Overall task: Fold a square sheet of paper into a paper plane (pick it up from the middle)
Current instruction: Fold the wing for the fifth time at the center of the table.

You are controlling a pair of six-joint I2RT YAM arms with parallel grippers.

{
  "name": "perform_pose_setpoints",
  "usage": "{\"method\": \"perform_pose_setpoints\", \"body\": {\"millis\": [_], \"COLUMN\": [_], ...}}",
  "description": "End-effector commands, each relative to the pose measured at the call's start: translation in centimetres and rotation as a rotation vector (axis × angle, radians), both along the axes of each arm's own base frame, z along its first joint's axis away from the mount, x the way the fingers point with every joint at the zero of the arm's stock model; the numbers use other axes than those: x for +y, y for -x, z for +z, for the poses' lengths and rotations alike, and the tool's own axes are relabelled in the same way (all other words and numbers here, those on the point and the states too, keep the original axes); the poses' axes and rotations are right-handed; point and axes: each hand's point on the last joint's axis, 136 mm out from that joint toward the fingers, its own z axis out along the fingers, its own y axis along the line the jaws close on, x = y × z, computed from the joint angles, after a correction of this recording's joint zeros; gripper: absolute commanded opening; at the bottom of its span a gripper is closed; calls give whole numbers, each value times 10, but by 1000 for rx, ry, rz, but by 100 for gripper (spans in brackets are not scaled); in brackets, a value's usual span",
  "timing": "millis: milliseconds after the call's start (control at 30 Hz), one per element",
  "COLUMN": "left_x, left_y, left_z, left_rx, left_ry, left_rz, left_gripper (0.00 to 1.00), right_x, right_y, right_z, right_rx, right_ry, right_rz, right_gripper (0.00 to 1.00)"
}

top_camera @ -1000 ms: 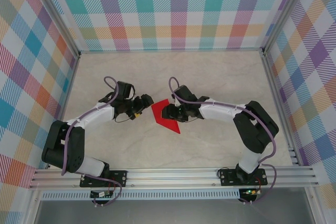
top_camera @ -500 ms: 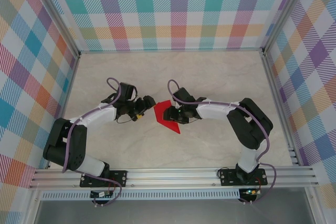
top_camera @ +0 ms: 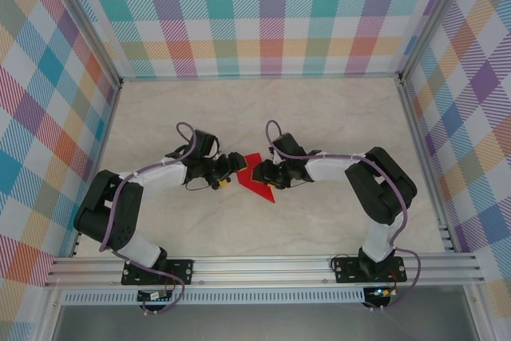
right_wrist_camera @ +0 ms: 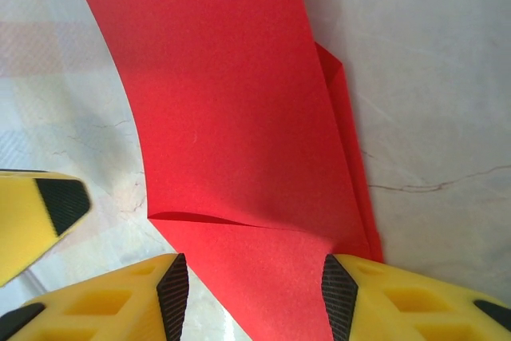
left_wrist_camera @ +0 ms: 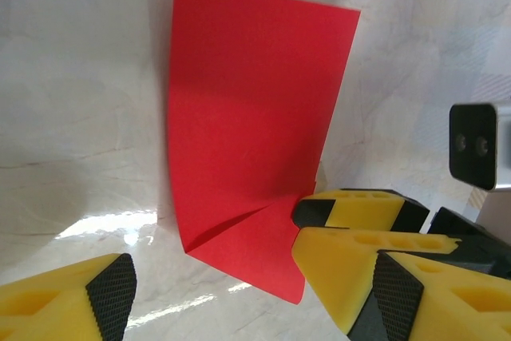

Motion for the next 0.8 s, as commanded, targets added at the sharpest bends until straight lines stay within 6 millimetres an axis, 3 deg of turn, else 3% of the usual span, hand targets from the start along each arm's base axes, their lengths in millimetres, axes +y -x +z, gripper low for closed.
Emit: {"method": "perform_pose_setpoints", "body": {"millis": [0,400,600,767], "left_x": [-14,-16,-23,-30], "left_y": [11,10,7,4], "left_z": [-9,-25,-26,-27], "left_rx": [45,75,73,75], "left_ry": [40,27,54,85], "left_rz": [-24,32,13,-4], "left_gripper": [79,61,51,46], "right_x": [-10,-20,-22,-26], "right_y": [7,9,10,10], "right_z": [-19,-27,-28,-28], "right_rx": [59,97,103,103], "right_ry": [6,-36,-38,-34], "right_rz": [-30,-67,-68,-74], "right_gripper": [51,50,42,41]}}
